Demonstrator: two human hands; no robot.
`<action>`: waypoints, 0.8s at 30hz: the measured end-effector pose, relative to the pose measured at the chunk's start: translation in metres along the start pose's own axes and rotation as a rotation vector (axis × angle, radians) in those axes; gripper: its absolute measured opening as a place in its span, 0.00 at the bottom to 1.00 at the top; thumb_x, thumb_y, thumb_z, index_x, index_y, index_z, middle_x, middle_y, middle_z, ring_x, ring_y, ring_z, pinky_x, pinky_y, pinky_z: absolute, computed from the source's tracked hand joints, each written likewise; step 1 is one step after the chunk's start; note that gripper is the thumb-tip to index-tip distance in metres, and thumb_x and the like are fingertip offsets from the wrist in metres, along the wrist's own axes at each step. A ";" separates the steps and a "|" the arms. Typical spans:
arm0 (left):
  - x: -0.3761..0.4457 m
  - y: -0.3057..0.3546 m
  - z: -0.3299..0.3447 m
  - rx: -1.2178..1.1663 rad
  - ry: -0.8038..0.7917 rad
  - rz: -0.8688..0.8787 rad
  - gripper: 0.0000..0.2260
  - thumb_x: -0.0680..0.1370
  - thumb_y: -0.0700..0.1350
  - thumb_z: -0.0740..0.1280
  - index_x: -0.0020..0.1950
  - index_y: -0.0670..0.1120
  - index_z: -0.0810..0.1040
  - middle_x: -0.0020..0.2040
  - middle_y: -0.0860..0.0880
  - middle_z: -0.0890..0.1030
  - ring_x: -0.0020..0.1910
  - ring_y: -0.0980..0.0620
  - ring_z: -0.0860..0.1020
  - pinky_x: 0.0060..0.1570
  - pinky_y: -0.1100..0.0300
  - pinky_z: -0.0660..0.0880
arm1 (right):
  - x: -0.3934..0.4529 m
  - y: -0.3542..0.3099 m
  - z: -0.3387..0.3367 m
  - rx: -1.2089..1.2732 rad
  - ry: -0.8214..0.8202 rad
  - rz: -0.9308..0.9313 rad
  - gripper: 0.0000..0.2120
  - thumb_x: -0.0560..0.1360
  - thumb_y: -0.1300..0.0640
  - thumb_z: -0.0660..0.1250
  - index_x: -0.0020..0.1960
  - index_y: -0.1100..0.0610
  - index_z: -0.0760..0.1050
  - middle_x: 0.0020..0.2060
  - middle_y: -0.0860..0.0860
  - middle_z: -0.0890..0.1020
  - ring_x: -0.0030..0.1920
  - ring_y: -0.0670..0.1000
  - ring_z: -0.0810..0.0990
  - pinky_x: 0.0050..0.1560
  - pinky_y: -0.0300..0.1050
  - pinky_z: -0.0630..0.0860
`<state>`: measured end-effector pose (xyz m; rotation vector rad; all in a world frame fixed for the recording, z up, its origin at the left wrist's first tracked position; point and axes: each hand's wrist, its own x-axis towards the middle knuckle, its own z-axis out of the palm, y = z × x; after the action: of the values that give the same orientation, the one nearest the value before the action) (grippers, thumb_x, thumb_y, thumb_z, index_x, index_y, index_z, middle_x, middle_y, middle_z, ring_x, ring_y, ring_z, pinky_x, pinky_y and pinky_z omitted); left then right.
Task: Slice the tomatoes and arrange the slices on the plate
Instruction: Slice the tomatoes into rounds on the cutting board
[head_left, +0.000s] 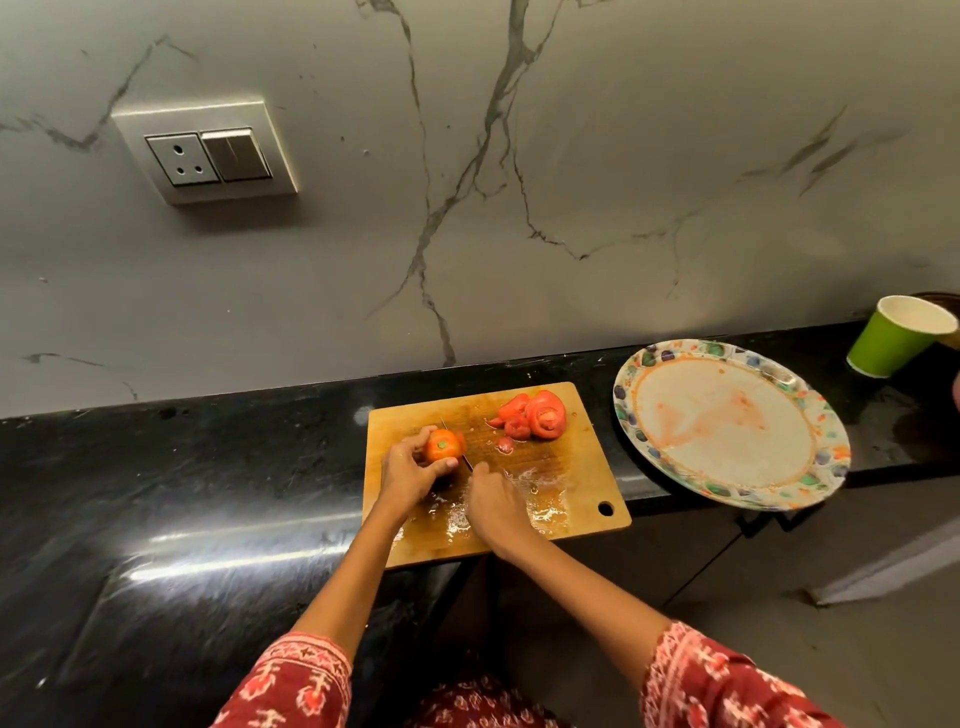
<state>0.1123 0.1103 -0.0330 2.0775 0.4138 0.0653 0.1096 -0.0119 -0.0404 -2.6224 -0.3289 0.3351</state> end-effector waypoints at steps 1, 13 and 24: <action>-0.001 0.000 0.001 0.002 -0.002 0.003 0.28 0.71 0.40 0.73 0.69 0.41 0.68 0.68 0.42 0.71 0.66 0.45 0.70 0.63 0.52 0.68 | 0.004 -0.002 -0.001 0.005 -0.003 0.007 0.11 0.81 0.63 0.51 0.60 0.64 0.67 0.54 0.60 0.79 0.54 0.59 0.78 0.44 0.46 0.68; -0.004 -0.001 -0.002 -0.017 -0.035 0.037 0.28 0.70 0.38 0.73 0.69 0.41 0.69 0.67 0.42 0.71 0.66 0.45 0.70 0.64 0.53 0.68 | -0.005 0.016 -0.038 0.116 0.151 0.016 0.12 0.82 0.57 0.52 0.58 0.62 0.69 0.50 0.60 0.80 0.51 0.60 0.79 0.40 0.45 0.67; -0.007 -0.001 -0.006 -0.035 -0.057 0.015 0.28 0.71 0.39 0.72 0.70 0.42 0.68 0.68 0.42 0.71 0.66 0.44 0.69 0.64 0.50 0.68 | -0.014 -0.004 -0.021 0.140 0.035 0.024 0.12 0.81 0.58 0.53 0.62 0.62 0.68 0.55 0.60 0.78 0.56 0.59 0.77 0.46 0.47 0.69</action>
<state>0.1047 0.1134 -0.0300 2.0431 0.3599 0.0225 0.1019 -0.0216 -0.0183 -2.4934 -0.2529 0.3086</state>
